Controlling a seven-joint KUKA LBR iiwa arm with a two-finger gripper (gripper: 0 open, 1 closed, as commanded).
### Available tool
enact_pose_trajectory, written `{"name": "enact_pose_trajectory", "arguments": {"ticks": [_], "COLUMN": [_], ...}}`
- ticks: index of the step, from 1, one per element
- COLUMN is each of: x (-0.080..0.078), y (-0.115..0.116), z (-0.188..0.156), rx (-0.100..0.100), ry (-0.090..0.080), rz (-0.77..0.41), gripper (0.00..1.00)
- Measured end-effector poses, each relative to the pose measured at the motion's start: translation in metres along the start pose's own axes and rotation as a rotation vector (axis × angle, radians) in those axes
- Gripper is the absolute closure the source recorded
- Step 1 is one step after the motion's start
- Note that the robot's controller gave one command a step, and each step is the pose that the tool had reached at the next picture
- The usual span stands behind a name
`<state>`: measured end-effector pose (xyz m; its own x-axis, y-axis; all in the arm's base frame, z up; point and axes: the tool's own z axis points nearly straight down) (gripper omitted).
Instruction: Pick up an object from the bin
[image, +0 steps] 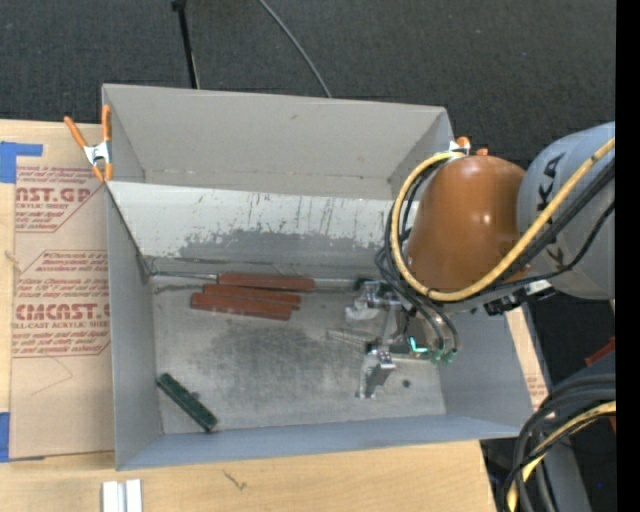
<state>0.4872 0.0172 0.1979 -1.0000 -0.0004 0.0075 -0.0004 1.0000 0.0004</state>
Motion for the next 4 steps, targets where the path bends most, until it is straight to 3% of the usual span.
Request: {"name": "enact_pose_trajectory", "arguments": {"ticks": [1,2,3,4], "x": [-0.002,-0.012,-0.011,-0.021], "y": [0.0,-0.039,-0.069,-0.091], "z": [-0.004,0.045,0.067,0.106], "rx": [0.0,0.0,0.0,0.002], "ry": [-0.008,-0.016,-0.002,-0.014], "rz": [0.0,-0.034,-0.204,-0.232], "gripper": [0.0,0.0,0.0,0.0]}}
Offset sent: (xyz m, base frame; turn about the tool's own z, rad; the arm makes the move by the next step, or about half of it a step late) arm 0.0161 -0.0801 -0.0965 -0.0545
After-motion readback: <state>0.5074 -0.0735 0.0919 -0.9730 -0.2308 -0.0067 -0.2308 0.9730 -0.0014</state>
